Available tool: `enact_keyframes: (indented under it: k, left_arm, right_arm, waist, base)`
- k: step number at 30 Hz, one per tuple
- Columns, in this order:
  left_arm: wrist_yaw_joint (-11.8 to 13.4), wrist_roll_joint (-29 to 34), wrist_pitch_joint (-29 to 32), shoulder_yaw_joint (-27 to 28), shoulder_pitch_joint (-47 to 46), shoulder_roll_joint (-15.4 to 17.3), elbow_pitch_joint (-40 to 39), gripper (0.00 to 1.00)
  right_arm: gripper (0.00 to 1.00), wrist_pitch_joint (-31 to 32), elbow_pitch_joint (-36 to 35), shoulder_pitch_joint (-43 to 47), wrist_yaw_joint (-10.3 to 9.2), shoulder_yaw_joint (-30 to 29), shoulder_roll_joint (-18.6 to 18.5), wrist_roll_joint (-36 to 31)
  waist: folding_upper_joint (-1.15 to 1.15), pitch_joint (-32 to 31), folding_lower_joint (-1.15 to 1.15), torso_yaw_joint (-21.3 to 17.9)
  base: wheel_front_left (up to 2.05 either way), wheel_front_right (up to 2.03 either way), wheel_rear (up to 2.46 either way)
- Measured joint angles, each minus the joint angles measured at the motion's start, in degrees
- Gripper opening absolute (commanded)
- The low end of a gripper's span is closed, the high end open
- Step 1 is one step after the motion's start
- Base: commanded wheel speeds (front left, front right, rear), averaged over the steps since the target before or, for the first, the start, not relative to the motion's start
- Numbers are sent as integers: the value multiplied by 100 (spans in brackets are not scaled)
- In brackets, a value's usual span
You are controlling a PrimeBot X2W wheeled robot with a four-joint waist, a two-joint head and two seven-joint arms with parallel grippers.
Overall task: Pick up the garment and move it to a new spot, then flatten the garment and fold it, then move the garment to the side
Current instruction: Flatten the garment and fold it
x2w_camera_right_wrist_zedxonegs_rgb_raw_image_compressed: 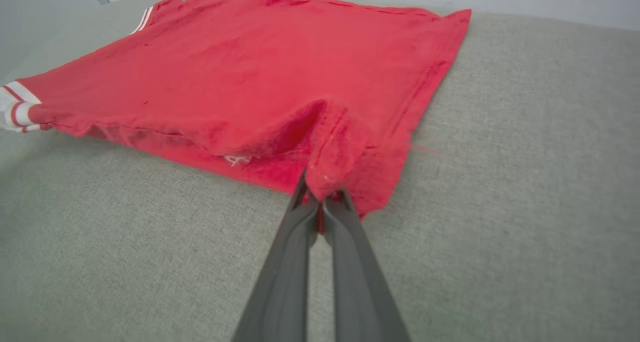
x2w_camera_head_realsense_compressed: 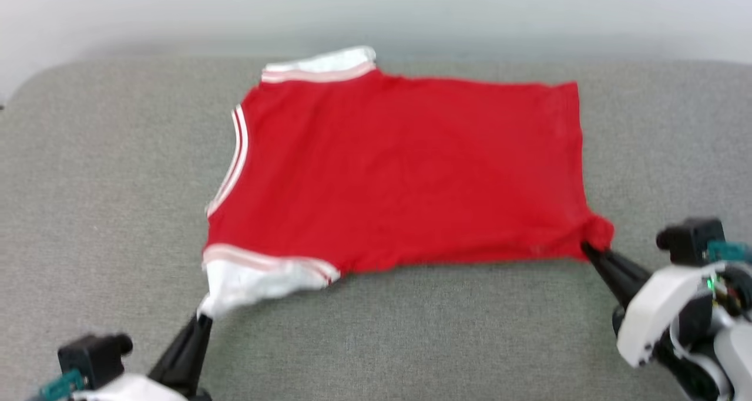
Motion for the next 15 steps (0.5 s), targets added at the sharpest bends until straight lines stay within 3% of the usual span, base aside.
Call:
enact_keyframes:
  k: [15]
  left_arm:
    - [-263, -872, 573, -460, 1534, 165, -159, 0]
  right_arm:
    - [0, 169, -289, 1924, 0, -613, 92, 207]
  waist:
    - [0, -766, 1, 66]
  base:
    - [0, 0, 0]
